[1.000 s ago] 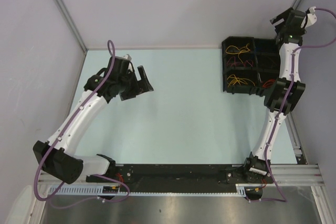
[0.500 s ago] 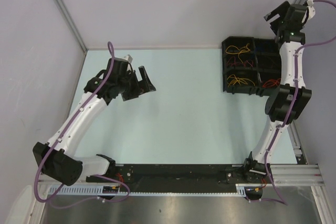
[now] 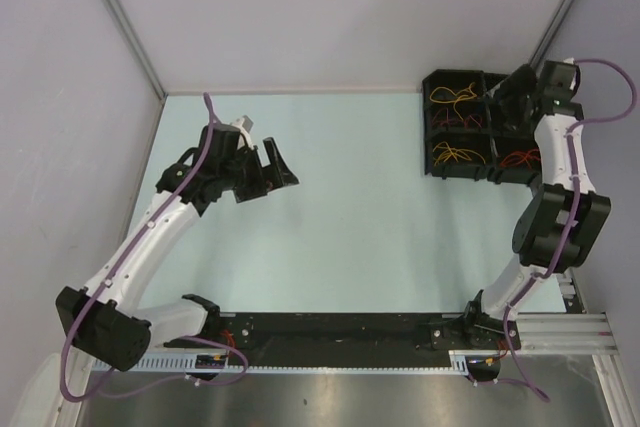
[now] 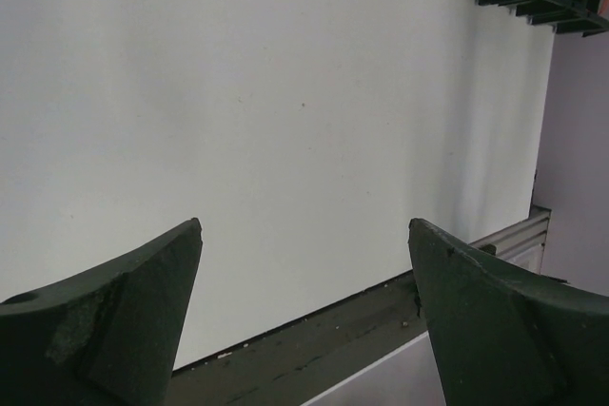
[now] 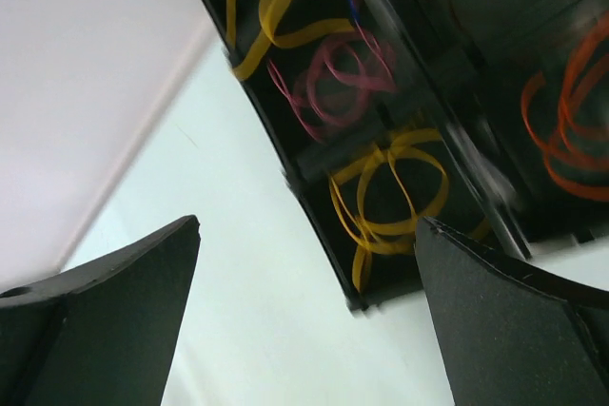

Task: Untangle the cables

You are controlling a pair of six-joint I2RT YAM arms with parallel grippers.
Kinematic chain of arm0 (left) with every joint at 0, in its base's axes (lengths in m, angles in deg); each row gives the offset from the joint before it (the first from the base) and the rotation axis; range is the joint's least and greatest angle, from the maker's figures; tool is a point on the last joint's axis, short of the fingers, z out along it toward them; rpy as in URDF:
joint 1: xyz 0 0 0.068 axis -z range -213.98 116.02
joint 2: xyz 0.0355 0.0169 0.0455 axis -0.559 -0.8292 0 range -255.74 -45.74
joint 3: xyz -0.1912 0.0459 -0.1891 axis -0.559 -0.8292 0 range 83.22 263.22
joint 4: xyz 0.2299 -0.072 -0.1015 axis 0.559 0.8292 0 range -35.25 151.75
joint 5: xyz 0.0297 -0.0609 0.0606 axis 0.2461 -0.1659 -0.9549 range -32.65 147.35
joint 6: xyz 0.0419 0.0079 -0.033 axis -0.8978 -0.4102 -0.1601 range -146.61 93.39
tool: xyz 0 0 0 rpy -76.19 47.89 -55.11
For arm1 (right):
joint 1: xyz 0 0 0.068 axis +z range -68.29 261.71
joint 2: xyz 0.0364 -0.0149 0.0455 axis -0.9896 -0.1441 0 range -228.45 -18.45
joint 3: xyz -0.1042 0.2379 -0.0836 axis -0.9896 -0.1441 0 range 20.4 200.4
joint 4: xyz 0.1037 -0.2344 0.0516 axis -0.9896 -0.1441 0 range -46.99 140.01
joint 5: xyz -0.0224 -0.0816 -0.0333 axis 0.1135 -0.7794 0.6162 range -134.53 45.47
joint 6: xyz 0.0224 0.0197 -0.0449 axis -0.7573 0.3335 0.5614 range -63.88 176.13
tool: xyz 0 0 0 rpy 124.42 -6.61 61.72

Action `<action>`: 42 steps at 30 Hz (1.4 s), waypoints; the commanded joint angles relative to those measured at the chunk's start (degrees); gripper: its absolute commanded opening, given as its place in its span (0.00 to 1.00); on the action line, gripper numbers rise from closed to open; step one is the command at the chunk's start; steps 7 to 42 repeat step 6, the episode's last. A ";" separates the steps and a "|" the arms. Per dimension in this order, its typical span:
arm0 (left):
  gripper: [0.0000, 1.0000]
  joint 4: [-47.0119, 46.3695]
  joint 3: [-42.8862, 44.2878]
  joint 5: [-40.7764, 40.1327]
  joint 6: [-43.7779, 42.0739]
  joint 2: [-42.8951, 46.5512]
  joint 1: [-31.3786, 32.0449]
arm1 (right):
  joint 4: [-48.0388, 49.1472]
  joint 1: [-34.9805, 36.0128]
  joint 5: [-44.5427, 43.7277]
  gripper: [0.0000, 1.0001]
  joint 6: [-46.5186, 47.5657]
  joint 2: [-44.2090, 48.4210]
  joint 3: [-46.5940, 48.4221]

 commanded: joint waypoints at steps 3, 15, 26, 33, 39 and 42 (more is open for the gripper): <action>0.94 -5.27 -5.72 4.05 1.95 3.34 -0.46 | -2.51 -2.55 11.07 1.00 5.02 11.17 -11.56; 0.94 -5.11 -6.51 2.92 1.16 3.35 -0.46 | -6.10 -2.20 4.50 1.00 5.90 16.01 -13.41; 0.94 -5.11 -6.51 2.92 1.16 3.35 -0.46 | -6.10 -2.20 4.50 1.00 5.90 16.01 -13.41; 0.94 -5.11 -6.51 2.92 1.16 3.35 -0.46 | -6.10 -2.20 4.50 1.00 5.90 16.01 -13.41; 0.94 -5.11 -6.51 2.92 1.16 3.35 -0.46 | -6.10 -2.20 4.50 1.00 5.90 16.01 -13.41; 0.94 -5.11 -6.51 2.92 1.16 3.35 -0.46 | -6.10 -2.20 4.50 1.00 5.90 16.01 -13.41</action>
